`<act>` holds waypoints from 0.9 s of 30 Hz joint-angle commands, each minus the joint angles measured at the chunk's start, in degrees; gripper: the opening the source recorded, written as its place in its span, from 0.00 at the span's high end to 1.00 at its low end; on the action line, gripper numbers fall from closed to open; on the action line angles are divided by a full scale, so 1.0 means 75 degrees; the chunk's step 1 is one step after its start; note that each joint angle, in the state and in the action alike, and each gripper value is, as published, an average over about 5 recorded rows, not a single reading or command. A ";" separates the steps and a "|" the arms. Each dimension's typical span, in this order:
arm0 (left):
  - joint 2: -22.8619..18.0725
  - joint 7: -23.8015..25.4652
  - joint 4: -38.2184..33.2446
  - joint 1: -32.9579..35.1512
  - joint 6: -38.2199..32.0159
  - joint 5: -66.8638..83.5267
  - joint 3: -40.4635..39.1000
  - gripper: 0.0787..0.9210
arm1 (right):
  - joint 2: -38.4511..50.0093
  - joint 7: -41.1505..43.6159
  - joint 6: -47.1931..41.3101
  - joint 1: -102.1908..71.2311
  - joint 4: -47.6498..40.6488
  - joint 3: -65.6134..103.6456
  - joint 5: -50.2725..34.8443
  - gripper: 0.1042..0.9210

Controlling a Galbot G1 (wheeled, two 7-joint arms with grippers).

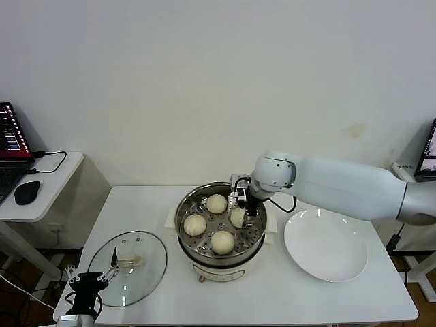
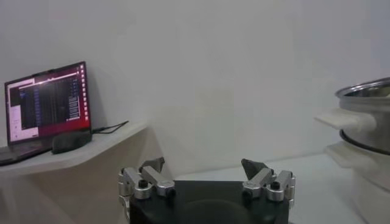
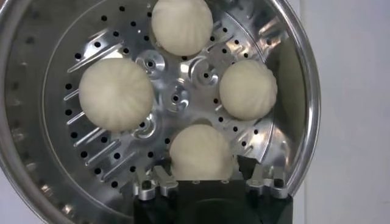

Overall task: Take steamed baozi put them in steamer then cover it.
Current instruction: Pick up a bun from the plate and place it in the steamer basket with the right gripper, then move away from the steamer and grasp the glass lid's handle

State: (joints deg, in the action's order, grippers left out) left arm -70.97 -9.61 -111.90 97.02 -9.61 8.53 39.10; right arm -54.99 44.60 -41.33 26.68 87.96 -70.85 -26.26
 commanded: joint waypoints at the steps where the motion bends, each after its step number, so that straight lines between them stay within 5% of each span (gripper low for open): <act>1: 0.0012 -0.0002 0.0004 -0.0008 -0.0009 -0.0002 -0.0003 0.12 | 0.0759 -0.0132 -0.0037 0.0333 0.0847 0.0530 -0.0308 0.13; 8: 0.0001 -0.0002 0.0015 -0.0033 -0.0011 -0.0024 -0.0054 0.12 | 0.2895 -0.1945 0.0650 -0.0489 0.2172 0.1504 -0.1004 0.12; 15: -0.0027 0.0017 -0.0054 0.0019 -0.0009 -0.0077 -0.0137 0.12 | 0.4200 -0.4852 0.2752 -0.5969 0.2956 0.6108 -0.1056 0.12; 20: -0.0092 0.0044 -0.0158 0.0078 -0.0015 -0.0157 -0.0183 0.12 | 0.3441 -0.5499 0.3968 -1.0499 0.3003 1.0464 -0.0047 0.12; 27: -0.0158 -0.0087 -0.0052 0.0140 -0.0078 -0.0158 -0.0293 0.12 | 0.0203 -0.4645 0.6054 -1.3741 0.2470 1.4254 0.1969 0.12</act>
State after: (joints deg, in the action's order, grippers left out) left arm -72.07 -9.59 -112.65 97.93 -10.04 7.37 37.34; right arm -37.91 13.75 -15.37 -25.66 106.10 -12.38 -24.58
